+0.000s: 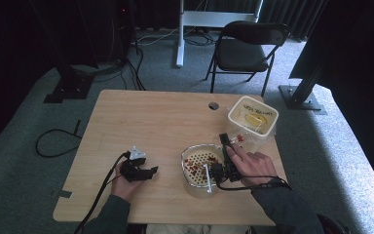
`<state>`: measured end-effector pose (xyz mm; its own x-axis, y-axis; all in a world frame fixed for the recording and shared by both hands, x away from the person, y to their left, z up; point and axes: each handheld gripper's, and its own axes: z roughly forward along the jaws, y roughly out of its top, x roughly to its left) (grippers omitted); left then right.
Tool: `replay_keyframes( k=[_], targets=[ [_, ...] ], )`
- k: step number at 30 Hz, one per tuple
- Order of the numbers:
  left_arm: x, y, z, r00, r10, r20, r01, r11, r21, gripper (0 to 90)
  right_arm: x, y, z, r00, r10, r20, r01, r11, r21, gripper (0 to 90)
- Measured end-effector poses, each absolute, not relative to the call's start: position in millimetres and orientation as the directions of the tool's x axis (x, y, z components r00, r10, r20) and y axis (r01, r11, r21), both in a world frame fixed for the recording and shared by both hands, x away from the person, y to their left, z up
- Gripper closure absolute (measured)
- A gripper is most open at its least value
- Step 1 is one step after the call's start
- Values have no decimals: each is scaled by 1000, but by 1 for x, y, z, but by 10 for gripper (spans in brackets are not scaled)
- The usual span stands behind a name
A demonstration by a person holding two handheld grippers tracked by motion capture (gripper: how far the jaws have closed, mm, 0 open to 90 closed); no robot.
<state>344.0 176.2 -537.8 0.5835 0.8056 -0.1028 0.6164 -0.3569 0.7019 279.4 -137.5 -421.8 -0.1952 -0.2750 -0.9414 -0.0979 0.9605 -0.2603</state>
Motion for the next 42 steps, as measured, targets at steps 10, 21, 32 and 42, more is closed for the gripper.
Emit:
replay_keyframes(
  k=[10,21,32,42],
  targets=[
    [344,176,-538,582,806,-102,616,-356,702,331,281,-138,-422,-187,-286,-940,-104,957,-270,349],
    [344,175,-538,581,807,-101,616,-356,702,331,280,-138,-424,-184,-302,-935,-100,952,-288,349],
    [344,175,-538,582,807,-100,617,-358,701,331,277,-134,-427,-168,-350,-922,-112,936,-334,349],
    [345,176,-538,584,806,-97,615,-361,701,331,278,-134,-427,-169,-345,-923,-109,937,-331,348]
  ],
)
